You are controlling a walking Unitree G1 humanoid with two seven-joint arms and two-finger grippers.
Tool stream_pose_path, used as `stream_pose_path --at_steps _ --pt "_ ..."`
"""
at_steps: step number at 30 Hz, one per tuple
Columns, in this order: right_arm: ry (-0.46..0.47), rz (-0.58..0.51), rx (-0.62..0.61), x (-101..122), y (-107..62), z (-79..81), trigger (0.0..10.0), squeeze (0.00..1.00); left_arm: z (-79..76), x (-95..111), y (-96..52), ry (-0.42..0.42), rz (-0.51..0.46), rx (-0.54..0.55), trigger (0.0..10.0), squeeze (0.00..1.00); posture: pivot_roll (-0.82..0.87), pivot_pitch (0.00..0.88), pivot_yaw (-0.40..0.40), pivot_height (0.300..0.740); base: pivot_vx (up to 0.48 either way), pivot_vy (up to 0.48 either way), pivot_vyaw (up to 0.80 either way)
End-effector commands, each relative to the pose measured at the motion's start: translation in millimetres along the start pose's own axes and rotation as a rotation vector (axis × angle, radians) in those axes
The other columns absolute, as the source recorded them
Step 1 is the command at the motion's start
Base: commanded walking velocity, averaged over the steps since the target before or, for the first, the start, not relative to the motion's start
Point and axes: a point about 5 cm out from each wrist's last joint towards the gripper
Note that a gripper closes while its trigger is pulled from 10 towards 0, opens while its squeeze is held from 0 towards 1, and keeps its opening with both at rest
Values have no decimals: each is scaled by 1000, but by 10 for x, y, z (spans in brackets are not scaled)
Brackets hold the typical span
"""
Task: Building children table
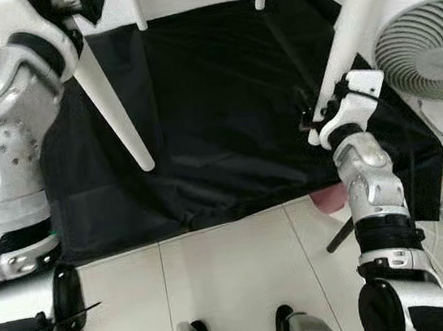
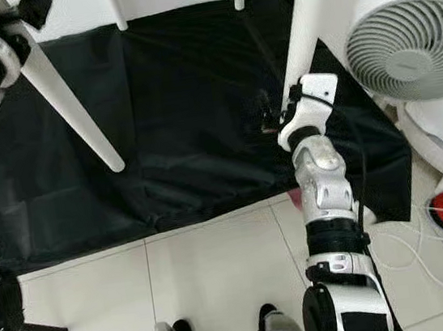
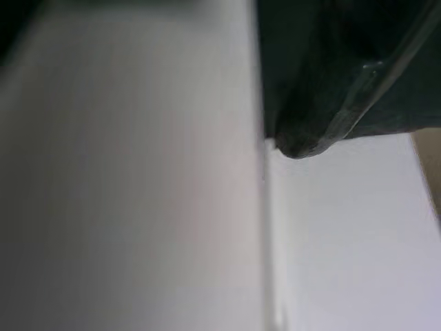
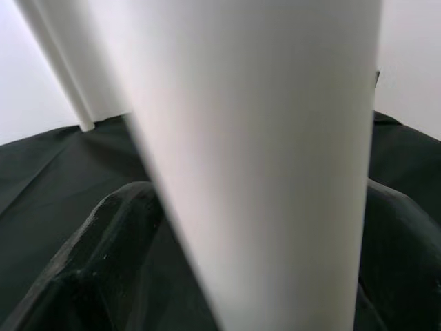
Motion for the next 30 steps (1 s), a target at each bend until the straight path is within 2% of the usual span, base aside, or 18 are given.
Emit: stream_pose_path --at_steps 1,3,5,10,12,14,15,18,20,21,23,25,30 --pt "9 -6 -13 -19 -54 -37 10000 0 82 -24 -86 89 22 3 10000 0 -89 129 76 740 0 0 0" --pt "-1 0 -13 -37 -77 -48 10000 0 162 -54 -148 128 41 29 10000 0 -89 129 76 740 0 0 0" --pt "-1 0 -13 -37 -77 -48 10000 0 162 -54 -148 128 41 29 10000 0 -89 129 76 740 0 0 0" --pt "-15 -12 -2 -56 -121 -78 10000 0 324 -56 -413 206 47 28 10000 0 -64 126 60 740 0 0 0" --pt "-27 -12 2 -64 -131 -84 10000 0 315 -52 -465 206 39 1 10000 0 -56 126 55 740 0 0 0" --pt "-38 -18 8 -74 -157 -96 10000 0 276 -47 -579 173 21 -61 10000 0 -50 124 53 740 0 0 0" --pt "-38 -18 8 -74 -157 -96 10000 0 276 -47 -579 173 21 -61 10000 0 -50 124 53 740 0 0 0" --pt "-48 -25 23 -92 -205 -113 10000 0 245 -105 -751 133 15 -127 10000 0 -50 124 53 740 0 0 0" --pt "-50 -28 25 -97 -220 -122 10000 0 242 -129 -798 125 11 -140 10000 0 -50 124 53 740 0 0 0" --pt "-50 -28 25 -97 -220 -122 10000 0 242 -129 -798 125 11 -140 10000 0 -50 124 53 740 0 0 0" --pt "-49 -46 23 -101 -265 -156 10000 0 187 -169 -921 152 -31 -193 10000 0 -37 124 48 740 0 0 0" --pt "-47 -56 23 -102 -290 -167 10000 0 165 -204 -977 163 -42 -215 10000 0 -39 125 51 740 0 0 0" --pt "-57 -91 29 -103 -368 -187 10000 0 166 -346 -1073 160 -13 -231 10000 0 -40 125 54 740 0 0 0"
Point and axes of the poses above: a point about 5 cm out from each wrist's last joint towards the gripper, its own y axis pointing out of the wrist towards the gripper, its own x axis along the axis of the wrist's last joint, z = x × y, and after that the axes turned 9 degrees about y, right-handed
